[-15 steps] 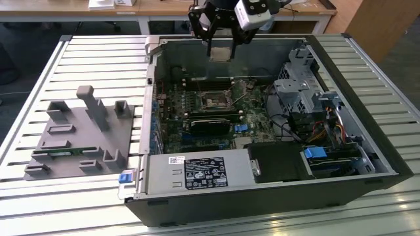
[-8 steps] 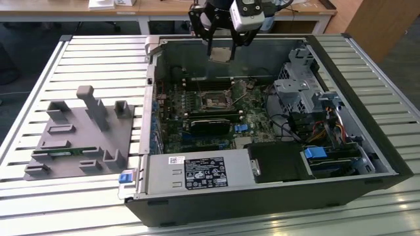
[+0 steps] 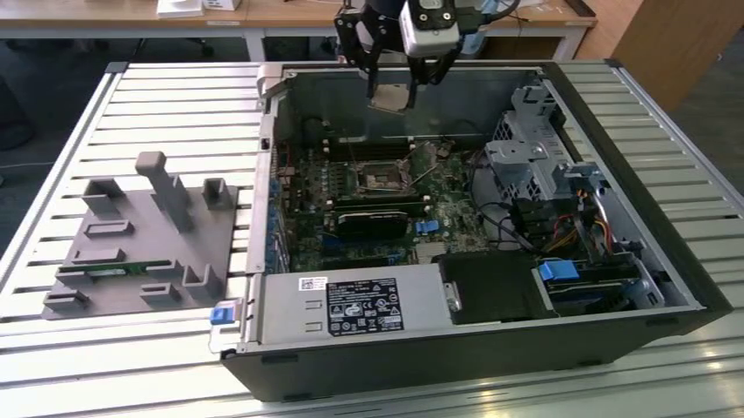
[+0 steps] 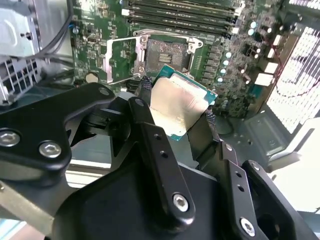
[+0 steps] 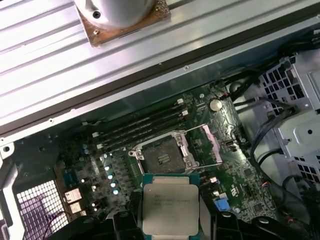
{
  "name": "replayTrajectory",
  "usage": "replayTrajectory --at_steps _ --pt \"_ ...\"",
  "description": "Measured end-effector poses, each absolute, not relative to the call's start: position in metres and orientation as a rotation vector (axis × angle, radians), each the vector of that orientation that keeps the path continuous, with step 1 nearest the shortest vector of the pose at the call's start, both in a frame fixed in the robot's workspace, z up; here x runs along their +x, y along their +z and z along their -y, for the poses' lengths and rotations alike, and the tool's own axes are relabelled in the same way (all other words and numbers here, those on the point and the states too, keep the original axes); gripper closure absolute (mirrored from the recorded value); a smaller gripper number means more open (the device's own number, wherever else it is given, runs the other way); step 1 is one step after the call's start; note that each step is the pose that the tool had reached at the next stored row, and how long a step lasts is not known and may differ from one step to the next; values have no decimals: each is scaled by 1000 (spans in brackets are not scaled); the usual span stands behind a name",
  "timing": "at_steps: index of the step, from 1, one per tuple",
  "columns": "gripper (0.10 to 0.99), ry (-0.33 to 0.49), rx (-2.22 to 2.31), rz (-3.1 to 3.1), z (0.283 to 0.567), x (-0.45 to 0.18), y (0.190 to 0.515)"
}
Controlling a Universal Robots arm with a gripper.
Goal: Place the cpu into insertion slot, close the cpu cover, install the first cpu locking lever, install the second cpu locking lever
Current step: 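Place the cpu into insertion slot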
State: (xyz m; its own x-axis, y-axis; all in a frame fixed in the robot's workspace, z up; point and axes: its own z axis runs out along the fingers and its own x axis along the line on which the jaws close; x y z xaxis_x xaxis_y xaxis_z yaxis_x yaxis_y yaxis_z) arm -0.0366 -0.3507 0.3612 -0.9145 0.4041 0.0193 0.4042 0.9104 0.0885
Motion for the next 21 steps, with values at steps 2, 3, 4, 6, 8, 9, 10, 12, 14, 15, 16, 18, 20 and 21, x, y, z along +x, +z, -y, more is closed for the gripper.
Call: replayTrajectory --at_steps 2,3,4,6,8,9,10,12,14,15,16,18,20,21 --pt "545 -143 -693 3062 351 -37 361" --pt "545 -143 -718 3057 351 -37 361" --pt "545 -143 -741 3052 351 -37 360" --pt "545 -143 -788 3041 351 -37 360" --pt "545 -143 -836 3030 351 -38 360" --pt "545 -143 -860 3024 351 -38 360" --pt "545 -143 -885 3018 351 -38 360" --pt "545 -143 -931 3005 351 -38 359" --pt "545 -142 -972 2994 351 -38 359" --pt "545 -142 -992 2988 351 -38 359" --pt "545 -143 -1015 2981 351 -38 359" --pt "545 -142 -1054 2968 351 -38 359" --pt "545 -142 -1088 2957 351 -38 359" --pt "545 -142 -1105 2951 351 -38 359"
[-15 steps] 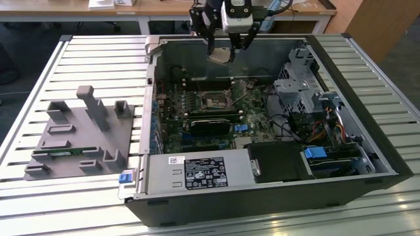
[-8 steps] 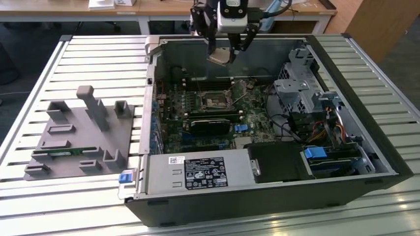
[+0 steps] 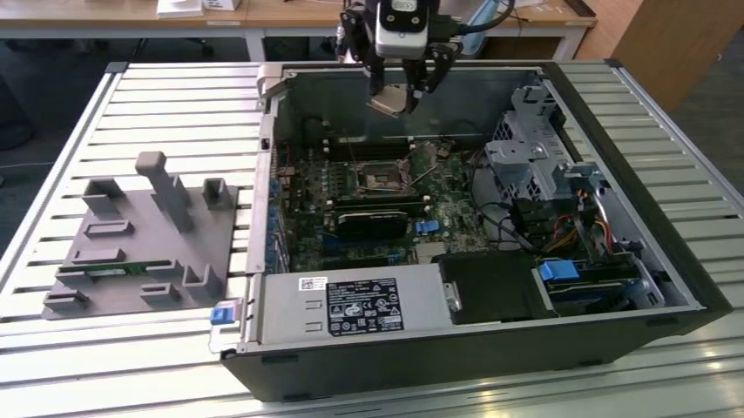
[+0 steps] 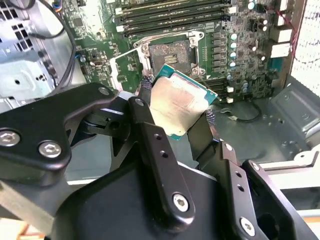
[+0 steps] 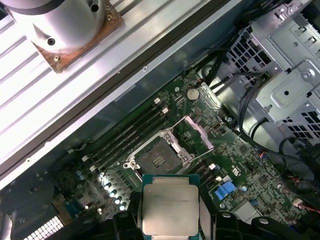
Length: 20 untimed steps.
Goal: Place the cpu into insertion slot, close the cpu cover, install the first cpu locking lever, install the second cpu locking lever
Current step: 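Place the cpu into insertion slot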
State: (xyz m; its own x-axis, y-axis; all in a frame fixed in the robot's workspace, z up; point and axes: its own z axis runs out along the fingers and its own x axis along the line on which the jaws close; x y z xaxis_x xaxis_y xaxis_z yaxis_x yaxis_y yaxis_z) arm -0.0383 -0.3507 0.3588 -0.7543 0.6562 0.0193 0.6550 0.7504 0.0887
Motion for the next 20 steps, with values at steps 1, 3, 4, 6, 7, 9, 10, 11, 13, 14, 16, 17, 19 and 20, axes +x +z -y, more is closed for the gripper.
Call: replayTrajectory --at_steps 1,3,4,6,7,9,10,11,13,14,16,17,19,20 --pt "545 141 1113 -2920 351 -38 359" --pt "545 140 1145 -2907 351 -38 359" --pt "545 140 1160 -2900 351 -38 359" --pt "545 140 1196 -2884 351 -39 359" --pt "545 139 1213 -2876 351 -39 359" --pt "545 139 1247 -2861 351 -39 359" --pt "545 139 1263 -2853 351 -39 359" --pt "545 139 1279 -2846 351 -39 358" --pt "545 138 1308 -2831 351 -39 358" --pt "545 138 1323 -2824 351 -39 358" --pt "545 138 1353 -2808 351 -39 358" --pt "545 138 1368 -2801 351 -39 358" --pt "545 137 1398 -2785 351 -39 358" --pt "545 137 1412 -2777 351 -39 358"
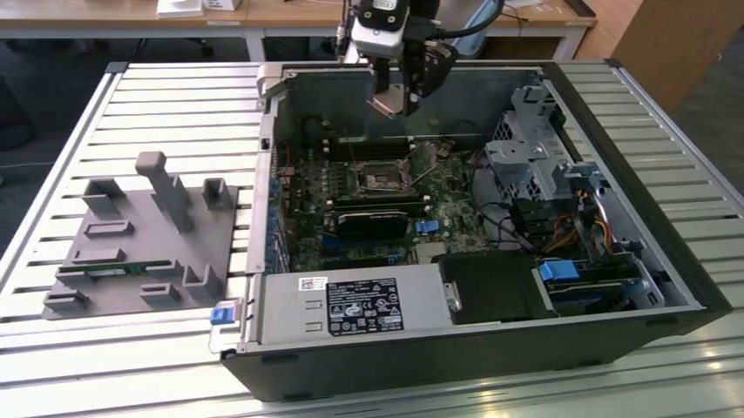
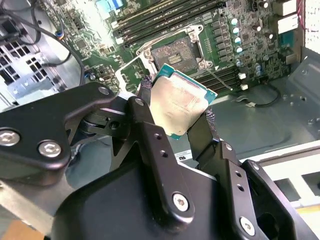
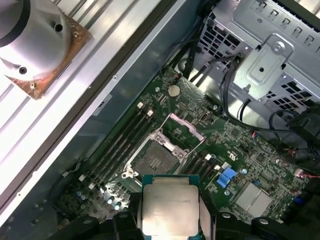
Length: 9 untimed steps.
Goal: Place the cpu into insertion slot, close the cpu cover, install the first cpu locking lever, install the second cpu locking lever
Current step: 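Place the cpu into insertion slot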
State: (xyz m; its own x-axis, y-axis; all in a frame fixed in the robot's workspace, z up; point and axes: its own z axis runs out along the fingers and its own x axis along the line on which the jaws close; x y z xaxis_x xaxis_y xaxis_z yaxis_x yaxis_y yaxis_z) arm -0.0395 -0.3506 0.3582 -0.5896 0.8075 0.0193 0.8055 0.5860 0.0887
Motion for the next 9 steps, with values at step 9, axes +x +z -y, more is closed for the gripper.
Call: replayTrajectory --at_steps 9 --pt "545 135 1526 -2712 351 -40 358"
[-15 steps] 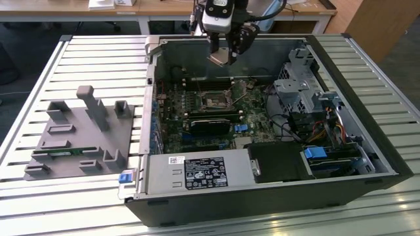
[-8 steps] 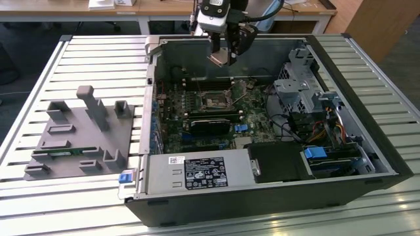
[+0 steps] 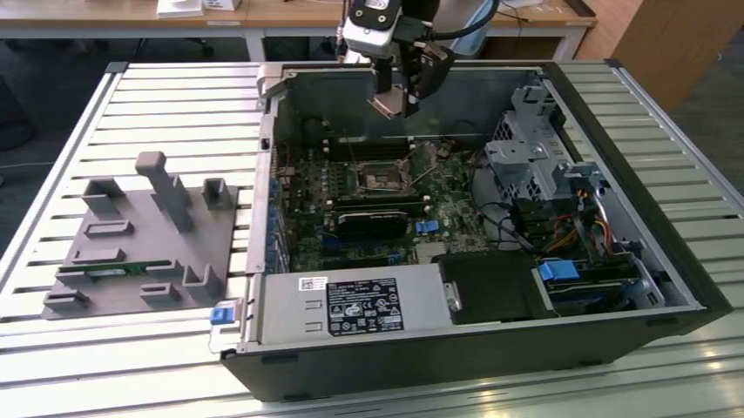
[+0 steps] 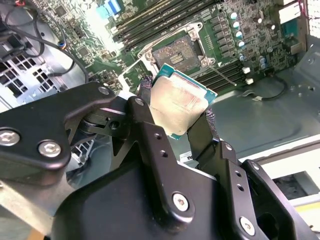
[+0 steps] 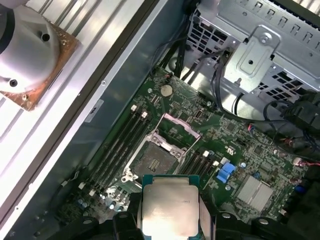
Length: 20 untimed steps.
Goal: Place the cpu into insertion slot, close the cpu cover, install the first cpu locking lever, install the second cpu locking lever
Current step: 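Place the cpu into insertion slot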
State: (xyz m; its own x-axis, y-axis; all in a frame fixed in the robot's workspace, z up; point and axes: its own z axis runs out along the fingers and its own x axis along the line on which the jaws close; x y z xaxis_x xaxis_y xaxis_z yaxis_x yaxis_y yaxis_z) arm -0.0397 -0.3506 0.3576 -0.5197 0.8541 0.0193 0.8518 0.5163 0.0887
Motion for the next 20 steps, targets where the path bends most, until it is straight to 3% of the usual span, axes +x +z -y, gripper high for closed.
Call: replayTrajectory --at_steps 20 --pt "545 134 1595 -2670 351 -40 355"
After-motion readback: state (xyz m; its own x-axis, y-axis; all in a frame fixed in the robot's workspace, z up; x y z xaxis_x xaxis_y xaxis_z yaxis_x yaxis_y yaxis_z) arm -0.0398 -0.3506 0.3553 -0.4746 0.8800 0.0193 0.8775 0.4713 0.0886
